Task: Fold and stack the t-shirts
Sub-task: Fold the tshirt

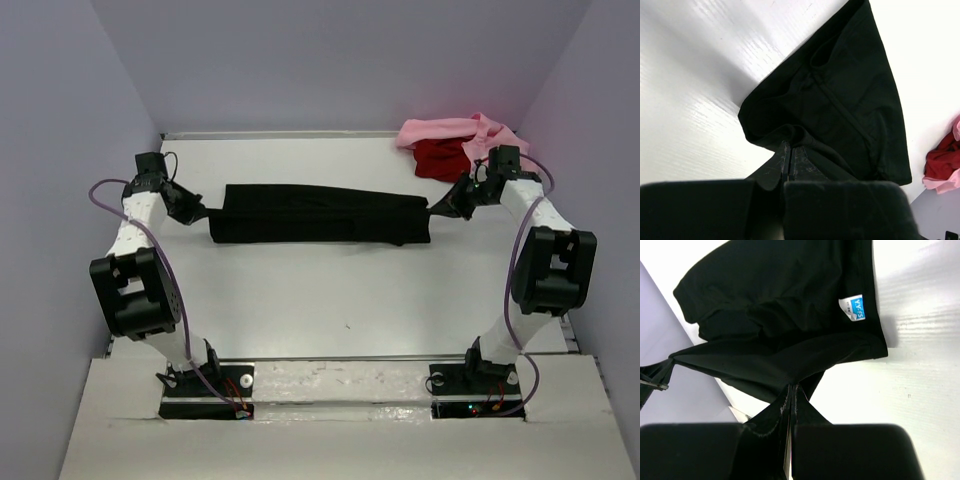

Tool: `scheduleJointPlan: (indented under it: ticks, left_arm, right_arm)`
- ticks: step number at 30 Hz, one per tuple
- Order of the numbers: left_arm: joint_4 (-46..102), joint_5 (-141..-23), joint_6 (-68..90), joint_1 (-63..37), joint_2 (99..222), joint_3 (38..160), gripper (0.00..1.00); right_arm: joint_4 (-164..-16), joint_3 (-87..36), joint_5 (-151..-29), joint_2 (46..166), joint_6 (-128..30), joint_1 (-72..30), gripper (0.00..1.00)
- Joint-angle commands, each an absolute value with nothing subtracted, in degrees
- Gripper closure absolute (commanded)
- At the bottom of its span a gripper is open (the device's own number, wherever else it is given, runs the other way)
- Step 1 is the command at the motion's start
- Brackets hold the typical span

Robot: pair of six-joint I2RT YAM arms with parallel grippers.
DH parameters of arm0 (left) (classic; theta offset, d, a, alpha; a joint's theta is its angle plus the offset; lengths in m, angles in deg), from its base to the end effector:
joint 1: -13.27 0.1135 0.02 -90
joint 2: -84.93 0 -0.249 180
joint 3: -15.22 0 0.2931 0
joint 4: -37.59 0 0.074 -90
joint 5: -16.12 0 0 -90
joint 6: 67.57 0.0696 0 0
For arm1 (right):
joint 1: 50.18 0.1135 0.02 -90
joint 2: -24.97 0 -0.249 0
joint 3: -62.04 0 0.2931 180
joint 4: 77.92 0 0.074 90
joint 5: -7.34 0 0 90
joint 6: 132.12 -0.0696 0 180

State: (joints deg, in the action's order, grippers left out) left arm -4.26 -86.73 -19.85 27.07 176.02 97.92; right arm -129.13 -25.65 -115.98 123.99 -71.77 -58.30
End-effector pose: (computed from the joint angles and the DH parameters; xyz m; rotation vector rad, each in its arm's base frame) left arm 0.3974 0.0817 0.2106 -1.0761 2.2351 -0.4910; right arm 0.4087 -0.0197 0.1846 0.6724 2.5626 0.8974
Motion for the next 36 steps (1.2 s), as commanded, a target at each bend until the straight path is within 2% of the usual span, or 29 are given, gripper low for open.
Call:
scheduleJointPlan:
  ticks: [1,23,36]
  left_arm:
    - [-3.05,-82.06,-17.21,27.43,178.97,103.23,1.00]
    - [2.05,-79.95,-15.98,20.22,191.45,110.53,1.00]
    - [4.15,-78.28,-16.07,19.86,196.55,108.42,1.00]
  right_arm:
    - [-124.28,-30.19,-112.28,126.03,-72.00,-59.41,1.00]
    - [-112.86,-33.71,-109.20,138.16,-72.79,-57.74,1.00]
    - [-109.95,-40.91,-104.20,149.32,-73.49,-54.31,1.00]
